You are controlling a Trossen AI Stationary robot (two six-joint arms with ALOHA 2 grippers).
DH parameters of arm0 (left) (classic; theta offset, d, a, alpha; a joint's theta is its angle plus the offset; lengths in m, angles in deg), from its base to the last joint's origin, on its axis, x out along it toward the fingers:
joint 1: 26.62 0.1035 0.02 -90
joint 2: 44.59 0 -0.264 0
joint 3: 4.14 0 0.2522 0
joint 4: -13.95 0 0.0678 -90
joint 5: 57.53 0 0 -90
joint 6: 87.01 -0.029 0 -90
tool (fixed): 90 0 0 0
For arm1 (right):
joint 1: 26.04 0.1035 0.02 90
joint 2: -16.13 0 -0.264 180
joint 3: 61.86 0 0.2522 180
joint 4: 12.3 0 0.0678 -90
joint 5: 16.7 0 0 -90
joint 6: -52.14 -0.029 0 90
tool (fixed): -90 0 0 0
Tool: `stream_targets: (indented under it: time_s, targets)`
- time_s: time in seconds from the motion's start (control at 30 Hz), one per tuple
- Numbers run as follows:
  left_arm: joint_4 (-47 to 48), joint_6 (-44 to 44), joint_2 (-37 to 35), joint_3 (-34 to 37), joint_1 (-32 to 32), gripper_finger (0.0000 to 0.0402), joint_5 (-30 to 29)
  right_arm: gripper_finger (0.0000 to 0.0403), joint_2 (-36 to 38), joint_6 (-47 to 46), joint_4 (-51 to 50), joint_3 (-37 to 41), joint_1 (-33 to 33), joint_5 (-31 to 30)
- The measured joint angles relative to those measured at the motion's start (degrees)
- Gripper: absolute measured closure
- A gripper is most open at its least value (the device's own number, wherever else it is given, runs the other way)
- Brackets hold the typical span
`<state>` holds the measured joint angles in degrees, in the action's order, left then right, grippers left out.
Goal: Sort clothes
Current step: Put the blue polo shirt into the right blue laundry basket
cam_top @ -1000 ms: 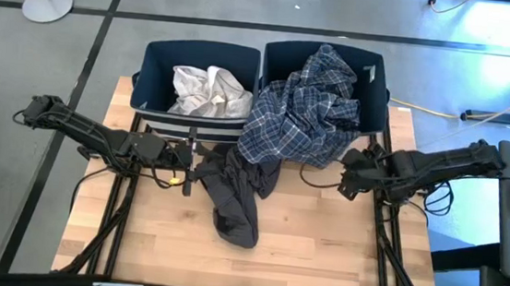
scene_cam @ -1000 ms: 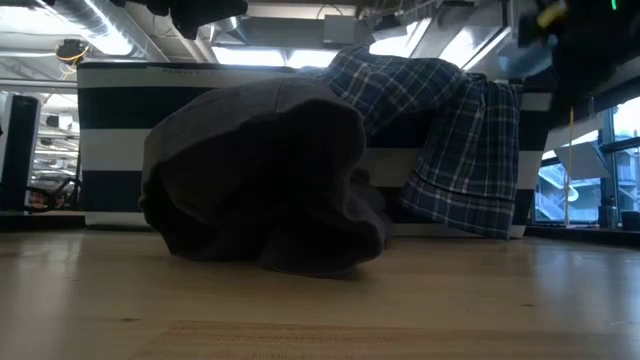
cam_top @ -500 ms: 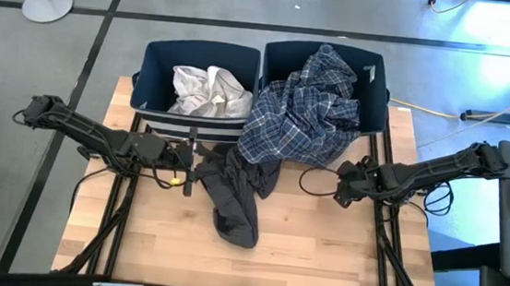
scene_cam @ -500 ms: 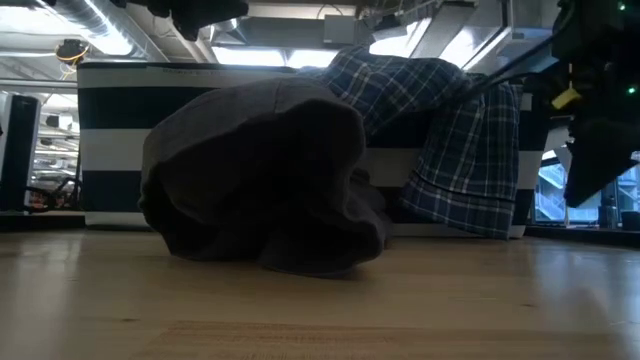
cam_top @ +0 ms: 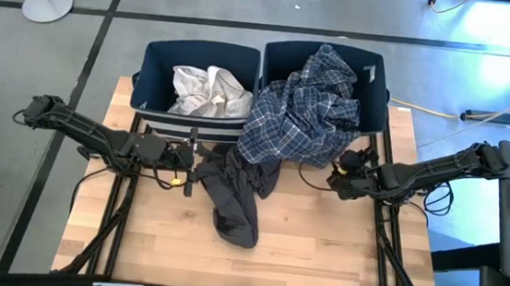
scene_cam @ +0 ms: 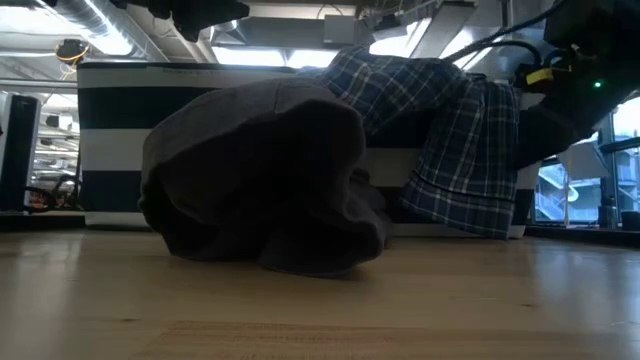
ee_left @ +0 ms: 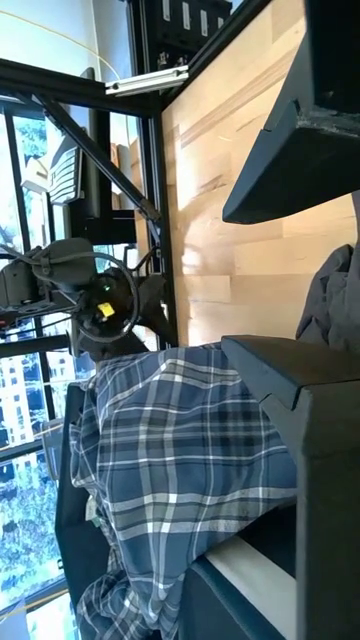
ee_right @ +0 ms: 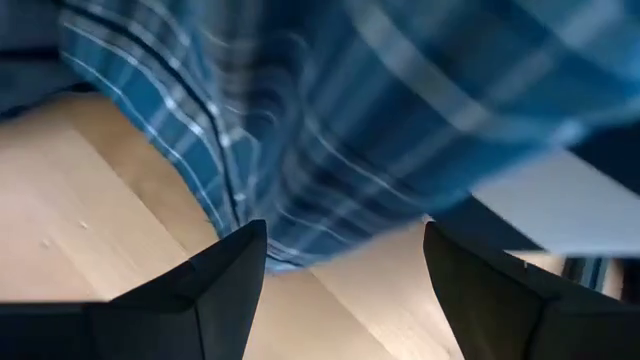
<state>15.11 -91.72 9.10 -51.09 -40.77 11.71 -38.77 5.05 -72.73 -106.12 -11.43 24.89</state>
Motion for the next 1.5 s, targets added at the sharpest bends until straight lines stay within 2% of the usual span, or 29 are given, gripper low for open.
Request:
stream_targets:
  time_s: [0.13,0.27,0.4,0.5,0.6,0.73,0.83,0.9,1.07,1.2,1.37,1.5]
  targets:
    - [0.01,-0.17,0.0,0.0,0.0,0.0218,0.0,0.0132,-1.28,6.78,3.18,0.0,0.0,-1.53]
    - [0.0,-0.2,0.0,0.0,0.0,0.0218,0.0,0.0132,-3.49,7.01,3.79,0.0,0.0,-5.92]
    - [0.0,-0.49,0.0,0.0,0.0,0.0218,0.0,0.0133,-5.36,7.09,4.69,0.0,0.0,-6.49]
    - [0.0,-1.28,0.0,0.0,0.0,0.0218,0.0,0.0152,-6.17,8.75,8.43,0.0,0.0,-6.48]
    - [0.0,-1.31,0.0,0.0,0.0,0.0218,0.0,0.0195,-6.5,12.52,13.17,0.0,0.0,-7.64]
    - [-0.02,-1.2,0.0,0.0,0.0,0.0218,0.0,0.0285,-6.48,13.09,14.19,0.0,0.0,-9.46]
    - [-0.02,-1.11,0.0,0.0,0.0,0.0218,0.0,0.0363,-6.48,13.14,13.73,-0.19,0.0,-8.11]
    - [-0.02,-1.11,0.0,0.0,0.0,0.0218,0.0,0.0391,-6.5,14.77,13.44,-1.47,0.0,-6.54]
    - [-0.02,-1.04,0.02,0.0,0.0,0.0218,0.0,0.0378,-6.48,22.2,13.63,-8.59,0.04,-2.67]
    - [-0.02,-0.22,0.02,0.0,0.0,0.0218,-0.02,0.0396,-6.48,30.48,13.56,-15.75,0.04,-1.31]
    - [-0.02,-0.21,0.02,0.0,0.0,0.0218,-0.01,0.0388,-6.48,42.15,13.59,-25.26,-0.22,-7.94]
    - [-0.02,-0.32,0.02,0.0,0.0,0.0218,0.0,0.0389,-6.45,51.1,13.67,-32.0,-3.75,-11.6]
